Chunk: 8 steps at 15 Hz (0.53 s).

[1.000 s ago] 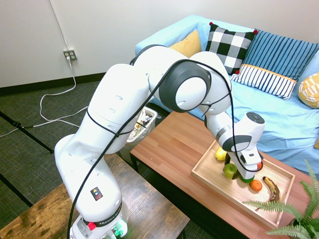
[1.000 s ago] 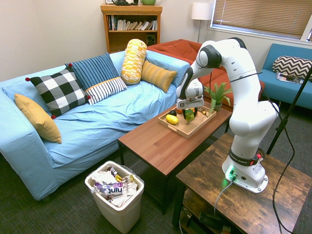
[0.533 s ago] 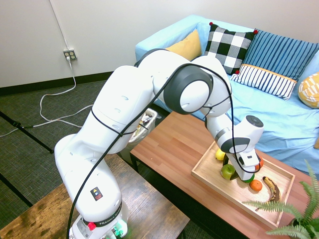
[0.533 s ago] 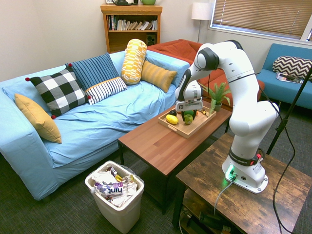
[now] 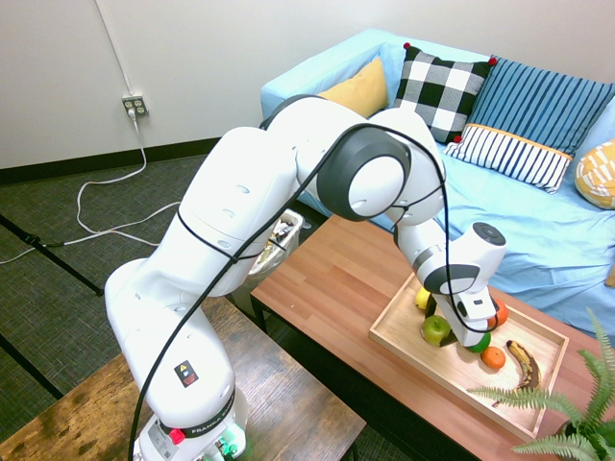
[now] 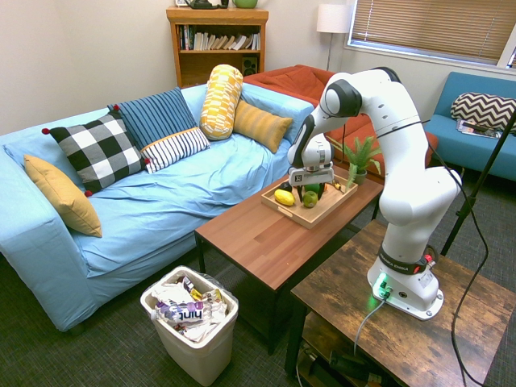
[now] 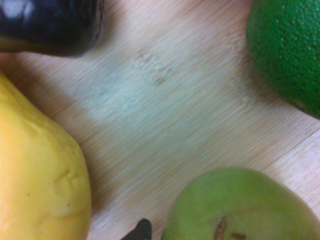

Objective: Put the apple in the tray

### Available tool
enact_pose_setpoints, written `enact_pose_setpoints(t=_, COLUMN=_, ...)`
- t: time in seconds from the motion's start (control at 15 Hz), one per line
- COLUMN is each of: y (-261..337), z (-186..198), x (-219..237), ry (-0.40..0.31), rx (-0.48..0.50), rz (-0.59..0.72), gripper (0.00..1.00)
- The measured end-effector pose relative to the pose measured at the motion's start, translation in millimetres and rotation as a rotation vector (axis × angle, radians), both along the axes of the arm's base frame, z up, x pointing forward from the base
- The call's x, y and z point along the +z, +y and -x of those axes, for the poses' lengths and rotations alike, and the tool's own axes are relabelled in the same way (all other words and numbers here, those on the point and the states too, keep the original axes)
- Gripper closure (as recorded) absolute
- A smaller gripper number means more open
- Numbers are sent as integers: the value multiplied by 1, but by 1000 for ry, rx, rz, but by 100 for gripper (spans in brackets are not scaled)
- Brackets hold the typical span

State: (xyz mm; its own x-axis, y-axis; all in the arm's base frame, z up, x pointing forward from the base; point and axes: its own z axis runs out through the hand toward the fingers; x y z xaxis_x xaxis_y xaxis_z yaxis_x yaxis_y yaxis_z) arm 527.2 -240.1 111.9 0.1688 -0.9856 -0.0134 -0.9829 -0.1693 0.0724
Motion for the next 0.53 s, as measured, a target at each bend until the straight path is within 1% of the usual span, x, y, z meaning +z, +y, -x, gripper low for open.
enact_pose_setpoints(t=0.2, y=-1, z=-4, x=12, ry=-19, rx=9, rz=3, gripper=0)
enact_pose_setpoints(t=0.33, y=-6, z=-5, x=36, ry=-42, rx=9, rz=5, gripper=0)
enact_pose_setpoints(t=0.53, y=-15, z=3, x=78, ry=-66, rx=4, rz=9, gripper=0)
